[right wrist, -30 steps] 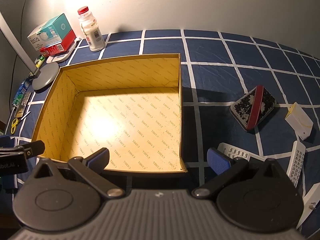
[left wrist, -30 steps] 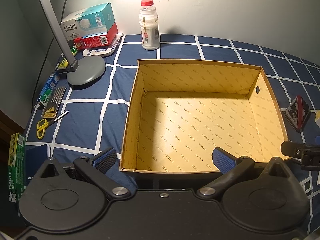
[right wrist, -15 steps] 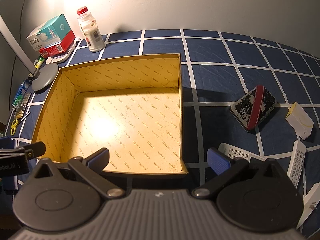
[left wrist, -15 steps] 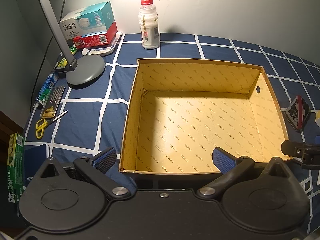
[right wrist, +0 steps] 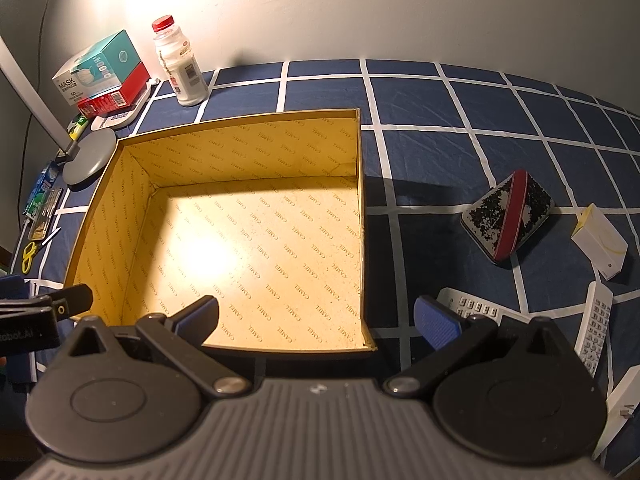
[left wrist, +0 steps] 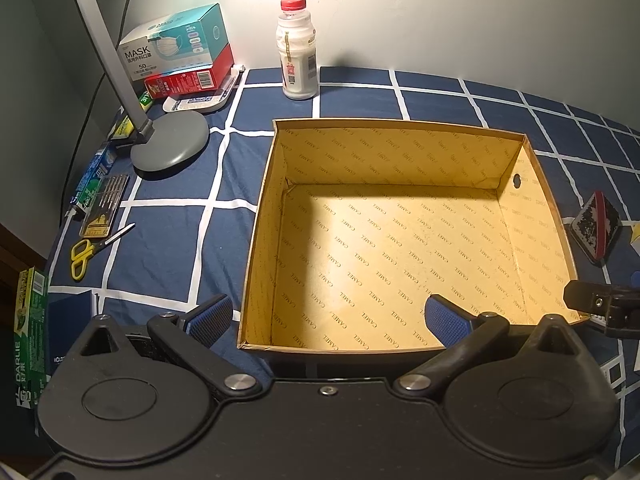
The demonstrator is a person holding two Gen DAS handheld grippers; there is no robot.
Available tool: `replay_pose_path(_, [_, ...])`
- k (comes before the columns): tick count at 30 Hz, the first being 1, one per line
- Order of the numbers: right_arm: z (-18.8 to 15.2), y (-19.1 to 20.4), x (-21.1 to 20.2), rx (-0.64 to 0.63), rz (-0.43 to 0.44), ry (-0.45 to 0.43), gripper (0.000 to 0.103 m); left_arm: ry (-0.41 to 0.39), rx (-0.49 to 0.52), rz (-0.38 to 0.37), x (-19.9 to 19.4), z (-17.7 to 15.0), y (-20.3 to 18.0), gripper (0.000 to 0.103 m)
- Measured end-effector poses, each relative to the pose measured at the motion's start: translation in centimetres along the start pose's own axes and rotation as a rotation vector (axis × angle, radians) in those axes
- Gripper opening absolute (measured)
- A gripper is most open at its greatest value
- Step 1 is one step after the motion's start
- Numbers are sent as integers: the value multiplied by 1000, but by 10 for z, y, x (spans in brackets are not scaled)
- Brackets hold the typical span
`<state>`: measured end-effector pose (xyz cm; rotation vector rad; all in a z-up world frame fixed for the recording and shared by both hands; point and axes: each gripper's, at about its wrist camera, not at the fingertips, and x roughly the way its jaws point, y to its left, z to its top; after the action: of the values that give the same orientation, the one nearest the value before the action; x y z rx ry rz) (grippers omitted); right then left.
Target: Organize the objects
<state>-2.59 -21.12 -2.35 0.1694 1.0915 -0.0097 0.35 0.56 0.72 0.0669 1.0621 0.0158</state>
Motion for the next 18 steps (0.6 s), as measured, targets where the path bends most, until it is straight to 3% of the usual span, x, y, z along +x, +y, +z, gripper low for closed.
replay_pose_path(18, [2,2,1,-4,4,0,103,-2,7,-3,2,3,0,103])
